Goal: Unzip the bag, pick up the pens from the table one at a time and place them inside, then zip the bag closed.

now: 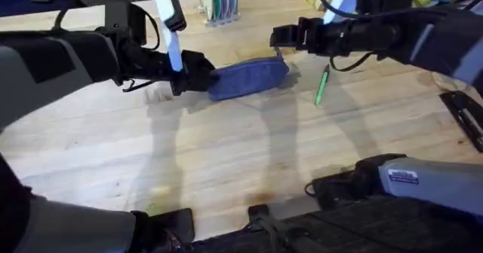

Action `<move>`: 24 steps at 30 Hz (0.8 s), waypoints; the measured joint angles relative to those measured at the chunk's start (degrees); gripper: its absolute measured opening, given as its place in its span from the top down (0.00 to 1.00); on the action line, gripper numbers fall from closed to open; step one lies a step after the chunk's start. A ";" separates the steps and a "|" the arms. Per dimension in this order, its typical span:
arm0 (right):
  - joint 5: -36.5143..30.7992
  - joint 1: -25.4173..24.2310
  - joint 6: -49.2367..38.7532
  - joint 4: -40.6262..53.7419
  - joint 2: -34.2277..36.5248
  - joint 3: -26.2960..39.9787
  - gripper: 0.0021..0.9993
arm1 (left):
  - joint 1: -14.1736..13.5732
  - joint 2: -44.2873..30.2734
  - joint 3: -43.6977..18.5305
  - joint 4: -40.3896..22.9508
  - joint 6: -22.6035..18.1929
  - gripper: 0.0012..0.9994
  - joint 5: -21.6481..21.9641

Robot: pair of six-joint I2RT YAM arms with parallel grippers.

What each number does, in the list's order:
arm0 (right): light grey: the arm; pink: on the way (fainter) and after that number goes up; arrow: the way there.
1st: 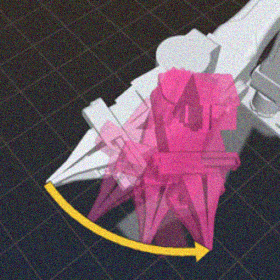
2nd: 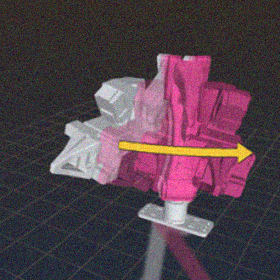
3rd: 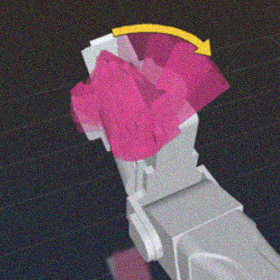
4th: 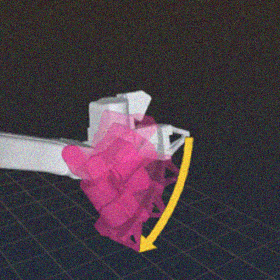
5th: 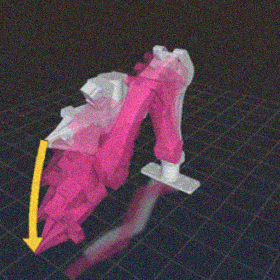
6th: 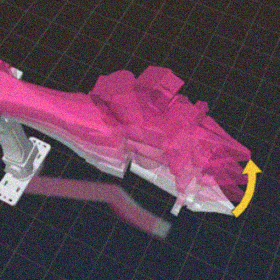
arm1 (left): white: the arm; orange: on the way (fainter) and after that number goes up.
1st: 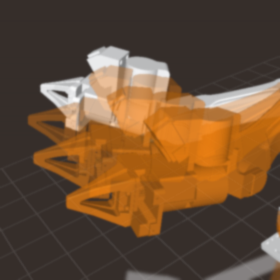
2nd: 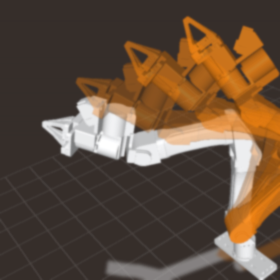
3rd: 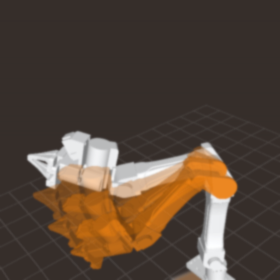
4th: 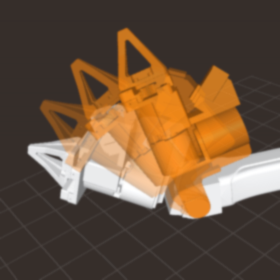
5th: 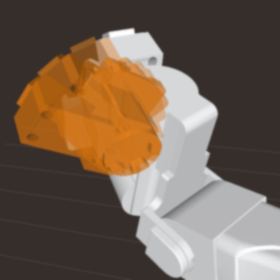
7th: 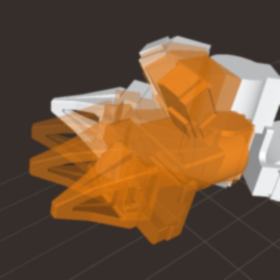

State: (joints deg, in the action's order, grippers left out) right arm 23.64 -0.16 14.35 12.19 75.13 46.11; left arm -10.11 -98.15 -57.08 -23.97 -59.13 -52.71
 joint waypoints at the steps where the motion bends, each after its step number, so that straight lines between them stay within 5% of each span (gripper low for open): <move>1: 0.02 0.10 0.22 -0.17 0.92 0.00 0.00 | 0.00 -0.02 0.00 0.00 0.00 0.94 0.00; 15: 0.05 2.65 0.53 -7.08 8.53 0.00 0.00 | 0.00 0.00 0.00 0.00 0.00 0.94 0.00; 24: 0.07 2.65 0.67 -7.09 8.57 0.00 0.10 | 0.00 -0.01 0.00 0.00 0.00 0.95 0.00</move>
State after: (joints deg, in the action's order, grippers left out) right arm 23.70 2.48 15.02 5.09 83.70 46.11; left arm -10.11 -98.16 -57.08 -23.97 -59.13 -52.71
